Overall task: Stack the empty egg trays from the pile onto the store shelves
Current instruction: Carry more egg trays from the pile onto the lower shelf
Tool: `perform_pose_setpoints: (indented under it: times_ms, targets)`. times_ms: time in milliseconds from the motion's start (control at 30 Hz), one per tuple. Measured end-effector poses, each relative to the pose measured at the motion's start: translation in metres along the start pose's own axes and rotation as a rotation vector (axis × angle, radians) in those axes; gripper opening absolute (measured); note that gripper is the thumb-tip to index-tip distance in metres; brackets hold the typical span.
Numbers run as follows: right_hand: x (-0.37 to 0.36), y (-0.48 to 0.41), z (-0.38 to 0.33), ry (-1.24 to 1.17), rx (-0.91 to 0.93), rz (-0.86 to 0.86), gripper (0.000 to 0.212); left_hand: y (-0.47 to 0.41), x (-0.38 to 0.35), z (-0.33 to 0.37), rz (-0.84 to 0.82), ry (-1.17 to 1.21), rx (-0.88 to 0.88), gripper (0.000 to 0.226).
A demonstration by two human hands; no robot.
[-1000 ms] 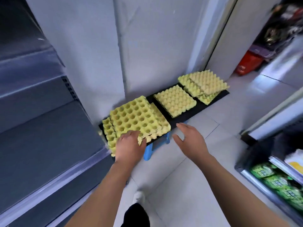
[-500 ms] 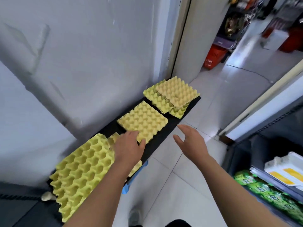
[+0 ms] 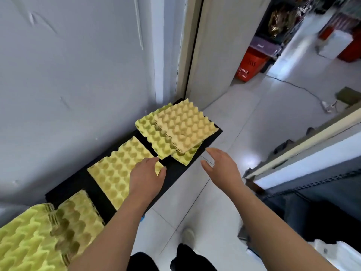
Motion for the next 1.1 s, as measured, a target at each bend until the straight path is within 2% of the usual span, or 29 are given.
perform_pose_setpoints:
  times_ms: [333,700,900,1100]
  targets:
    - [-0.019,-0.132,0.113,-0.033,0.009,-0.169,0.055,-0.12,-0.076,0.05,-0.098,0.033,0.228,0.05]
    - [-0.087,-0.252,0.209,-0.036,-0.055,-0.345,0.062,-0.233,-0.183,0.055,-0.319,0.063,0.438,0.075]
    - [-0.139,-0.303,0.263,0.017,-0.073,-0.48,0.074,-0.263,-0.233,0.045,-0.344,0.135,0.592,0.091]
    - [-0.184,-0.332,0.307,0.021,-0.094,-0.594,0.097,-0.274,-0.269,0.03,-0.293,0.251,0.745,0.083]
Point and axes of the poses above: each hand's wrist, its own y-axis away from the middle knuckle, its own x-axis out of the back of the hand, z = x × y, the point moved 8 cm from there along -y, towards the middle knuckle, and after that the axes turned 11 degrees about x, right-handed, at the moved point
